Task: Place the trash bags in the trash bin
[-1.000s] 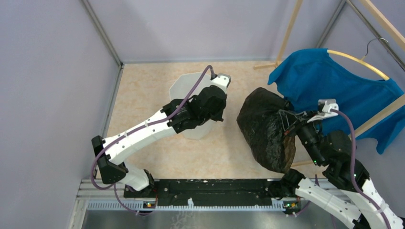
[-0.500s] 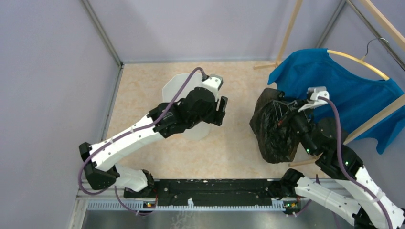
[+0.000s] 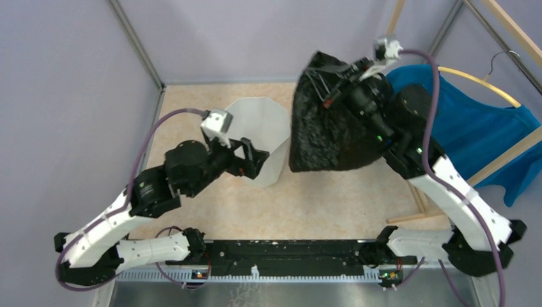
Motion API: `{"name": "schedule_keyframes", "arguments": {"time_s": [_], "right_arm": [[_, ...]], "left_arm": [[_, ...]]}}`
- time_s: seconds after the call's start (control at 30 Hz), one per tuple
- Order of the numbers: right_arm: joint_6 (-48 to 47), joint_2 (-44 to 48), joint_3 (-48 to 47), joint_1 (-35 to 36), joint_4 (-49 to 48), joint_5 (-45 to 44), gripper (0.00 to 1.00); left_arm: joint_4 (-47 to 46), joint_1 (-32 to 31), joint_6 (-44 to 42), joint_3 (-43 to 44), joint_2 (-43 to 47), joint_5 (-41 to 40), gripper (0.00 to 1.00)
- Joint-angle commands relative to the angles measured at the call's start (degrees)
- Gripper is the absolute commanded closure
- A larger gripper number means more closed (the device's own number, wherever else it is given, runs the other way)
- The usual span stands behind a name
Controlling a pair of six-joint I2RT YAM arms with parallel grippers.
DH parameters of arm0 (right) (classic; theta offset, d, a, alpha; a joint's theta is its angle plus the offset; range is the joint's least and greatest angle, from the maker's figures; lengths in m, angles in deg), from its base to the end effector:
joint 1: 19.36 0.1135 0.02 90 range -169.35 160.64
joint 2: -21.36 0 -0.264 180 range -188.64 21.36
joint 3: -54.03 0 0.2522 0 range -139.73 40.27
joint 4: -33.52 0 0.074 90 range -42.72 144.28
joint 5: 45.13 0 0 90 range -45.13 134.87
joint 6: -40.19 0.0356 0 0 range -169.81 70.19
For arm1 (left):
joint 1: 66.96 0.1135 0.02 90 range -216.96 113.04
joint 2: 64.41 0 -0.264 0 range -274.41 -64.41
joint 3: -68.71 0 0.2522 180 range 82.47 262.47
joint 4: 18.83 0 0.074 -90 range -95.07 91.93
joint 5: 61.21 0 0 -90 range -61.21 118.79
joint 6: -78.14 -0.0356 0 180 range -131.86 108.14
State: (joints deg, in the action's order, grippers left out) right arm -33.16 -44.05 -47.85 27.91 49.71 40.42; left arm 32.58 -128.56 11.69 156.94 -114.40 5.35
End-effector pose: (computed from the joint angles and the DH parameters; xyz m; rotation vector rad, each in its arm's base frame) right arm 0.1484 0.1565 0.5414 -0.2667 1.2423 0.9222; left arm 0.0849 -0.1272 0.4475 0.3088 1.8098 -0.6952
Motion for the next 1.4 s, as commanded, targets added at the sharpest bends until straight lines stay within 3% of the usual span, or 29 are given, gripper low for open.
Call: {"name": "schedule_keyframes", "arguments": {"time_s": [0.0,0.1,0.2,0.27,0.5,0.8,1.0,1.17,1.27,1.37], "right_arm": [[6.77,-11.05,-13.98,7.04,-9.95,15.95,1.00],[2.81,-17.99,-26.25,14.02,-6.38,16.31,1.00],[2.04,-22.40,-36.13,16.53,-1.94,15.55,1.00],[2.79,-20.46,-33.94,16.59,-2.00,12.44,1.00],[0.92,-6.58,-12.78,16.55,-12.38,-1.75,1.00],[-3.50,0.81,1.64,16.51,-7.96,-15.89,1.00],[-7.69,1.43,3.99,15.81,-4.08,-19.57,1.00],[-13.26,0.33,0.69,15.43,-0.04,-23.26,1.00],[-16.28,0.62,-0.88,15.33,0.63,-23.41,1.00],[-19.51,0.12,-3.43,14.04,4.40,-23.27,1.00]], "left_arm": [[-3.26,-0.19,2.41,-4.75,9.69,-4.56,0.02],[-2.85,-0.23,3.85,-7.20,15.41,-6.82,0.02],[-2.25,-0.21,5.28,-8.30,18.81,-7.96,0.02],[-2.10,-0.18,5.34,-8.76,20.12,-8.12,0.02],[-1.66,-0.18,0.74,-8.31,21.59,-7.22,0.02],[-6.00,-0.18,0.29,-11.45,27.67,1.08,0.02],[-7.29,-0.10,3.43,-13.74,29.81,2.89,0.02],[-8.55,-0.12,3.53,-13.23,28.63,3.16,0.02],[-8.26,-0.04,3.60,-11.87,26.78,0.53,0.02],[-4.03,-0.01,6.67,-9.29,23.74,-7.05,0.03]]}}
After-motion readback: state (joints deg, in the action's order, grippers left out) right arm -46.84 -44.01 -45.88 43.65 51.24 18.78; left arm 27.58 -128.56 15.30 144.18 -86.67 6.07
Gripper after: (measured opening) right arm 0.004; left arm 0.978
